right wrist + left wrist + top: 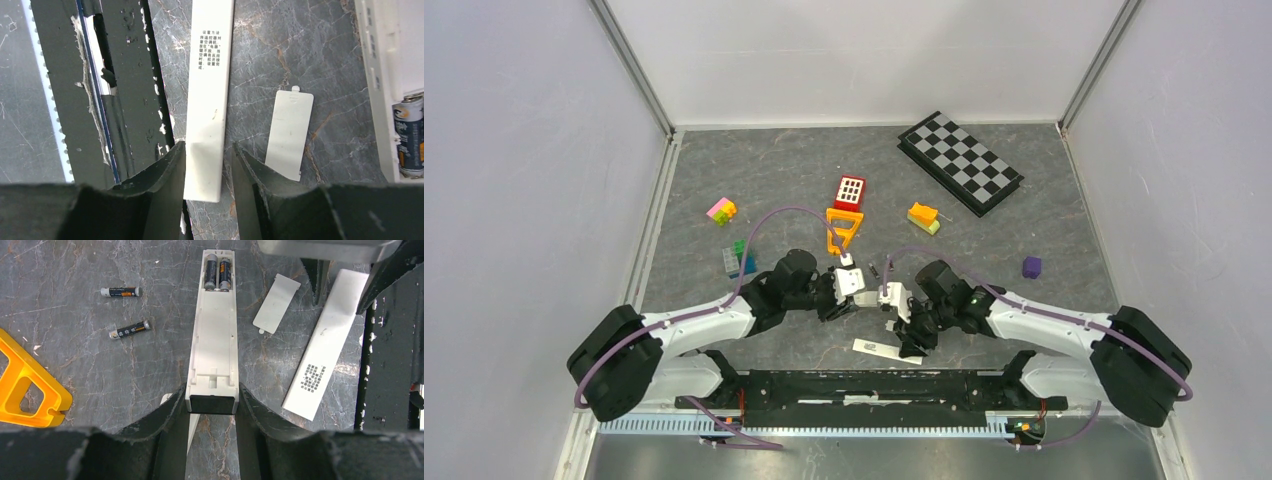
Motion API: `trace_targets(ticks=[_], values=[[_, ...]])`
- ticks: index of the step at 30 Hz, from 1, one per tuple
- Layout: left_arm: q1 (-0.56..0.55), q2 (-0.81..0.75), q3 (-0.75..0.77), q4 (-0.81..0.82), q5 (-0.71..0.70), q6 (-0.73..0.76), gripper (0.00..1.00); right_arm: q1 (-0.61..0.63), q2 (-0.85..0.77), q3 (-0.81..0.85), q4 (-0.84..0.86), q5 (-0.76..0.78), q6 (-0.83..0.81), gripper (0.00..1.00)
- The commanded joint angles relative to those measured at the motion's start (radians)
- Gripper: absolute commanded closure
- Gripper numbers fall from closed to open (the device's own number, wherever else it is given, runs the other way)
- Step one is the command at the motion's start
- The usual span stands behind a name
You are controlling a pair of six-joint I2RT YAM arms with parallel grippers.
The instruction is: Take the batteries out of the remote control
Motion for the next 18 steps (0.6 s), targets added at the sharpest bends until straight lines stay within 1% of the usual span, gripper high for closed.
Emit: trace_targets(ticks=[1,4,7,10,12,15,16,17,18], values=[[0.002,-0.022,0.017,0.054,0.027,-0.01,0.98,0.005,0.023,0.048,0.0,-0.01,-0.009,0.56],[0.002,-0.018,0.019,0.052,0.032,-0.01,0.98,0.006,0.019,0.053,-0.004,0.004,-0.015,0.55],[0.002,-0.017,0.022,0.047,0.045,-0.006,0.98,0.006,-0.044,0.048,-0.004,0.015,-0.037,0.54],[0.002,-0.008,0.024,0.051,0.091,-0.003,0.98,-0.004,-0.143,0.048,-0.002,0.121,-0.025,0.53],[0.002,0.012,0.035,0.052,0.13,-0.008,0.98,-0.015,-0.21,0.057,-0.003,0.261,0.022,0.5],[-0.001,0.057,0.042,0.084,0.157,-0.041,0.98,-0.041,-0.295,0.059,-0.004,0.547,0.106,0.3],[-0.002,0.072,0.039,0.115,0.159,-0.057,0.97,-0.05,-0.31,0.06,-0.004,0.626,0.125,0.27],[-0.002,0.088,0.043,0.13,0.158,-0.075,0.97,-0.069,-0.319,0.062,-0.004,0.676,0.14,0.26],[-0.002,0.1,0.05,0.131,0.167,-0.083,0.96,-0.091,-0.325,0.063,-0.004,0.692,0.151,0.26]])
